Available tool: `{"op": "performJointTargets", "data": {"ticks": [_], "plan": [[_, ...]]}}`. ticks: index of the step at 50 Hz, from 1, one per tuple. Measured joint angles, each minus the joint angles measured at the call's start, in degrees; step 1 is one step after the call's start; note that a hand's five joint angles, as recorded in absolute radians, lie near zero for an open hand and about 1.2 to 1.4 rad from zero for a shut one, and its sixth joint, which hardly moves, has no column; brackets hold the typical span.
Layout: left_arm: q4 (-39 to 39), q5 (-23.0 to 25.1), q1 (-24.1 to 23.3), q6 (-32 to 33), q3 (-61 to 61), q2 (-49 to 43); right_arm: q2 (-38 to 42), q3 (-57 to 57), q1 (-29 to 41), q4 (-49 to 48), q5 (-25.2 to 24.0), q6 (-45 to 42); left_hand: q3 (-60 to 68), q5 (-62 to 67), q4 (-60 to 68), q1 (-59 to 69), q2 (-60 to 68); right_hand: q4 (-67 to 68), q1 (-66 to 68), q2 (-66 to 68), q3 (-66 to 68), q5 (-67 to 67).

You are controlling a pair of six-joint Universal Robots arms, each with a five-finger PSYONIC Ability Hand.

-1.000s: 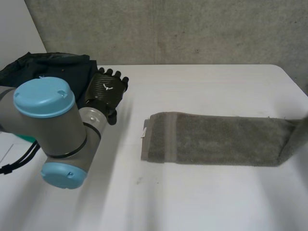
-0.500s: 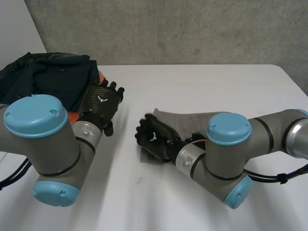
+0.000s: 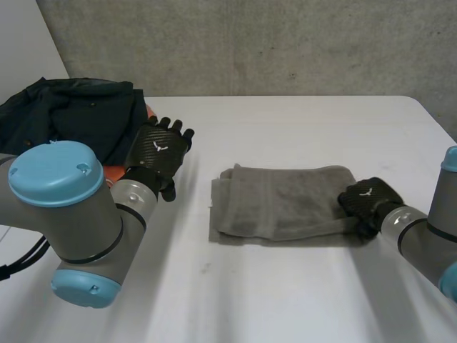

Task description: Fold the laundry.

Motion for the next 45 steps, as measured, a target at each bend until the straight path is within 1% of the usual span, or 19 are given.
{"op": "performJointTargets", "data": {"ticks": [5, 7, 10, 13, 15, 16, 17, 21, 23, 24, 25, 26, 27, 28, 30, 31, 36, 40, 45], "plan": [[-0.06, -0.02, -0.11, 0.04, -0.22, 0.39, 0.36, -2.52, -0.02, -4.69, 5.06, -3.67, 0.00, 0.00, 0.00, 0.00, 0.00, 2.47, 0.06, 0.64, 1.91, 1.63], [-0.07, -0.03, -0.11, 0.04, -0.29, 0.77, -0.20, -3.88, 1.54, -6.41, 6.38, -4.35, 0.00, 0.00, 0.00, 0.00, 0.00, 2.51, 0.06, 0.64, 1.91, 1.78], [-0.08, -0.06, -0.12, 0.02, -0.40, 1.70, -1.59, -6.74, 6.60, -8.93, 7.16, -5.18, 0.00, 0.00, 0.00, 0.00, 0.00, 2.60, 0.05, 0.64, 1.92, 2.00], [-0.07, -0.09, -0.12, -0.01, -0.45, 2.41, -1.86, -8.95, 12.50, -10.35, 5.53, -5.57, 0.00, 0.00, 0.00, 0.00, 0.00, 2.60, 0.06, 0.64, 1.95, 2.21], [-0.07, -0.11, -0.12, -0.03, -0.42, 2.75, -0.84, -9.94, 17.11, -11.10, 2.81, -5.98, 0.00, 0.00, 0.00, 0.00, 0.01, 2.60, 0.06, 0.64, 1.96, 2.40], [-0.07, -0.11, -0.12, -0.03, -0.41, 2.77, -0.63, -10.03, 17.68, -11.16, 2.39, -6.07, 0.00, 0.00, 0.00, 0.00, 0.00, 2.60, 0.06, 0.64, 1.96, 2.41], [-0.06, -0.11, -0.11, -0.05, -0.29, 2.86, 0.64, -10.35, 20.54, -11.43, 0.06, -6.65, 0.00, 0.00, 0.00, 0.00, 0.00, 2.60, 0.06, 0.64, 1.96, 2.47], [0.02, -0.12, -0.12, -0.43, 0.46, 2.82, 4.57, -10.38, 25.97, -11.58, -5.23, -9.10, 0.00, 0.00, 0.00, 0.00, 0.00, 2.60, -0.01, 0.53, 1.85, 2.48], [0.13, -0.13, -0.16, -0.87, 1.02, 2.72, 5.95, -10.21, 27.31, -11.53, -6.66, -10.00, 0.00, 0.00, 0.00, 0.00, 0.00, -7.04, -6.79, -8.58, -7.32, -6.78], [0.24, -0.15, -0.25, -1.45, 1.68, 2.57, 6.80, -10.02, 27.99, -11.48, -7.45, -10.40, 0.00, 0.00, 0.00, 0.00, 0.00, -20.03, -18.74, -21.95, -20.23, -20.01], [0.33, -0.15, -0.34, -1.93, 2.21, 2.44, 7.17, -9.84, 28.29, -11.46, -7.82, -10.31, 0.00, 0.00, 0.00, 0.00, 0.00, -26.79, -26.63, -28.94, -26.99, -27.03], [0.43, -0.17, -0.52, -2.67, 3.02, 2.20, 7.45, -9.57, 28.50, -11.49, -8.20, -9.68, 0.00, 0.00, 0.00, 0.00, 0.01, -37.68, -36.29, -39.93, -37.79, -37.24], [0.48, -0.18, -0.70, -3.32, 3.76, 1.94, 7.44, -9.35, 28.46, -11.50, -8.34, -8.87, 0.00, 0.00, 0.00, 0.00, 0.00, -44.19, -42.40, -46.11, -44.18, -44.57], [0.53, -0.19, -0.92, -4.04, 4.59, 1.63, 7.25, -9.14, 28.29, -11.53, -8.40, -7.78, 0.00, 0.00, 0.00, 0.00, 0.00, -47.33, -45.51, -49.17, -47.65, -47.66], [0.52, -0.22, -1.45, -5.48, 6.36, 0.85, 6.09, -8.69, 27.26, -11.52, -8.36, -4.56, 0.00, 0.00, 0.00, 0.00, 0.00, -50.97, -48.03, -52.11, -50.96, -51.06], [0.47, -0.25, -1.97, -6.60, 7.81, 0.13, 4.68, -8.31, 25.96, -11.51, -8.24, -1.32, 0.00, 0.00, 0.00, 0.00, 0.00, -53.07, -49.64, -54.16, -53.19, -52.58], [-0.02, -0.25, -5.51, -11.00, 14.96, -4.25, -2.36, -6.73, 18.25, -10.72, -7.56, 15.47, 0.00, 0.00, 0.00, 0.00, 0.00, -53.84, -49.81, -54.82, -53.80, -52.58], [-1.34, -0.22, -8.96, -13.26, 21.13, -9.38, -5.87, -6.79, 12.42, -7.05, -7.32, 27.28, 0.00, 0.00, 0.00, 0.00, 0.00, -53.84, -49.81, -54.82, -53.80, -52.58], [-5.26, -0.45, -12.39, -14.11, 27.69, -16.17, -5.74, -9.55, 8.42, -0.08, -7.31, 32.98, 0.00, 0.00, 0.00, 0.00, 0.00, -53.84, -49.81, -54.82, -53.80, -52.58]]}}
